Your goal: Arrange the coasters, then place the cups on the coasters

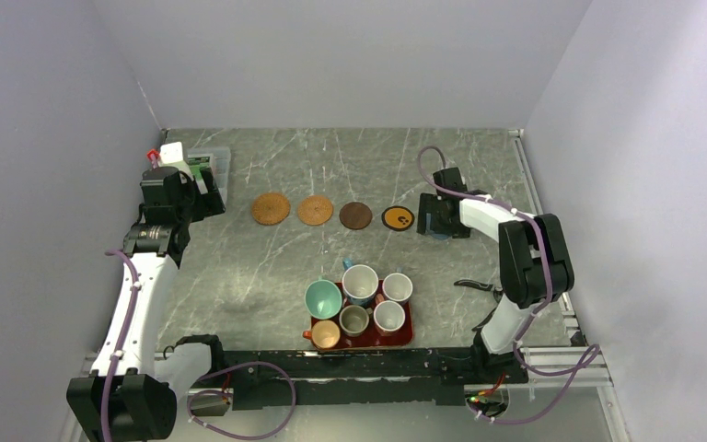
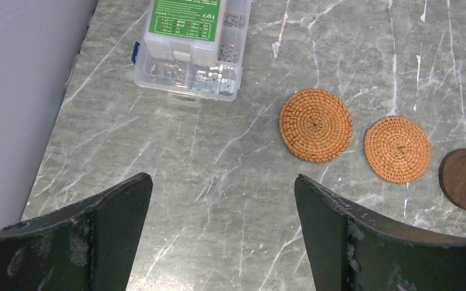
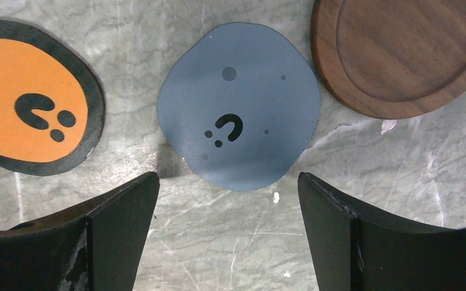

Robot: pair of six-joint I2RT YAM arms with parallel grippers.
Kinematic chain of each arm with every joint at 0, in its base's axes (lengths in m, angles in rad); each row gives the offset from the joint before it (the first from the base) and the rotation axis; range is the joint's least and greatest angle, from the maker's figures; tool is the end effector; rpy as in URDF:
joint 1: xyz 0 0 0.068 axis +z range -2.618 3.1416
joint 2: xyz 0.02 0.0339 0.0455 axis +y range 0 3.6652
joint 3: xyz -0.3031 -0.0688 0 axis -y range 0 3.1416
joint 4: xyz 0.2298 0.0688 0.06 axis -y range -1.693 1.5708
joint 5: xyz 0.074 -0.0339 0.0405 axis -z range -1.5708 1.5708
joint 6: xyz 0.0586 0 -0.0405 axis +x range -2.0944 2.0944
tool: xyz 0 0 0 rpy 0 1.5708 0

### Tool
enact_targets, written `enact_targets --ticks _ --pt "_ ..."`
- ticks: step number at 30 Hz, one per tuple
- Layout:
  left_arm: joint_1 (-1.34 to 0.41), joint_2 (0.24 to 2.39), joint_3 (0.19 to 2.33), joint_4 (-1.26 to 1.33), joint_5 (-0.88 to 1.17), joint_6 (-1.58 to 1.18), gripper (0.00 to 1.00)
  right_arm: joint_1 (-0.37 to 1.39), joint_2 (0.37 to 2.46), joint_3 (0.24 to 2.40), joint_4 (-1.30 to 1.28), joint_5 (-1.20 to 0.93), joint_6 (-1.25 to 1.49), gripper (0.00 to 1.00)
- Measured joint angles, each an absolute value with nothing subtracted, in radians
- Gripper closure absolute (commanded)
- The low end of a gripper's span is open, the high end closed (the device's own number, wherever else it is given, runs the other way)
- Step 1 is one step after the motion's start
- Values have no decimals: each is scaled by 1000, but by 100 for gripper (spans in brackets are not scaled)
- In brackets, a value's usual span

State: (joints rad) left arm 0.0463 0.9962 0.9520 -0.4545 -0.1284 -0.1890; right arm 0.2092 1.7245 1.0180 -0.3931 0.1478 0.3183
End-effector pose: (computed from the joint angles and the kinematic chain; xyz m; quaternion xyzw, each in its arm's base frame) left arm 0.2030 0.0169 0.3545 -0.1332 0.8482 0.0187 0.5123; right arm 0.3344 0.0622 0.1919 0.0701 0.9673 -0.0086 0.2435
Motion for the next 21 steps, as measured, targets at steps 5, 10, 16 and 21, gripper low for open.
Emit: enact_targets --ticks 5,10,16,21 --pt "46 996 952 -455 -128 -189 6 209 1741 1018 -397 150 320 15" --pt "46 996 952 -455 -128 -189 6 208 1746 1023 -395 150 323 23" --pt "46 996 952 -455 -128 -189 6 204 1758 1036 -395 150 323 24" --pt "46 996 952 -455 -128 -189 6 189 1769 1048 -392 149 323 24"
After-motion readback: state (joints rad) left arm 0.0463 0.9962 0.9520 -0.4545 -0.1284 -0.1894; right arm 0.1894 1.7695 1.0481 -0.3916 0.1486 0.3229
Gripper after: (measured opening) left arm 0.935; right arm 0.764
